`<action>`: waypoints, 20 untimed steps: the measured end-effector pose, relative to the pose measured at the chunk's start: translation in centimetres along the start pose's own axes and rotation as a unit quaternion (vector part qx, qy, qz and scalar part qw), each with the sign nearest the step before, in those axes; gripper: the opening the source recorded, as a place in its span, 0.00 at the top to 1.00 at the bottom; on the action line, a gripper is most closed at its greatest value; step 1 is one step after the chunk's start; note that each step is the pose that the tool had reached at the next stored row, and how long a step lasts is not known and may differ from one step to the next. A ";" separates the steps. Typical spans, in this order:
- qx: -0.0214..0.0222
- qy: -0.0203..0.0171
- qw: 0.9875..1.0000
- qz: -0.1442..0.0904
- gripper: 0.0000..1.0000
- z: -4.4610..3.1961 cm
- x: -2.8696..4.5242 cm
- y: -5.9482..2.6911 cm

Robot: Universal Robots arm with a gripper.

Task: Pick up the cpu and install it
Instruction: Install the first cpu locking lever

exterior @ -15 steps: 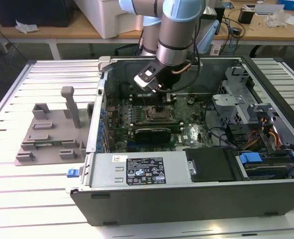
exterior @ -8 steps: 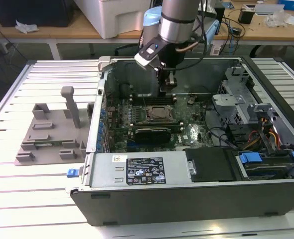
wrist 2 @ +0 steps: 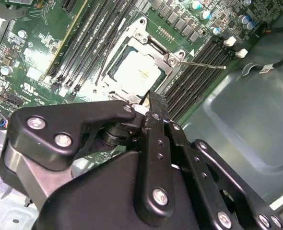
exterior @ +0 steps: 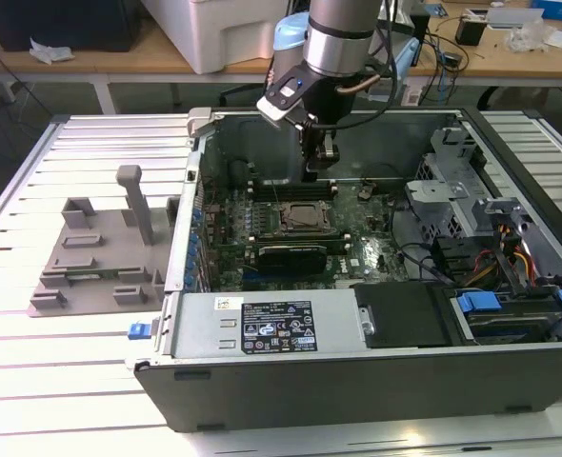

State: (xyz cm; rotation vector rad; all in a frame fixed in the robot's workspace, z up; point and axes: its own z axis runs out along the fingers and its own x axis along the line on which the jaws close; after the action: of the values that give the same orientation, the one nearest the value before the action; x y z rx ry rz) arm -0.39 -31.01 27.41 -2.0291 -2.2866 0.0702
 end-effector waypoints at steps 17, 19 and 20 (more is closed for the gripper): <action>0.007 -0.019 0.978 -0.209 0.89 -0.01 0.00 0.01; 0.008 -0.023 0.966 -0.258 0.89 -0.01 0.00 0.01; 0.008 -0.024 0.961 -0.277 0.89 -0.01 0.00 0.01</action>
State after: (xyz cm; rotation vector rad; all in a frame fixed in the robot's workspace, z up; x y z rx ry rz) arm -0.38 -31.02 27.41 -1.3197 -2.7733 0.1000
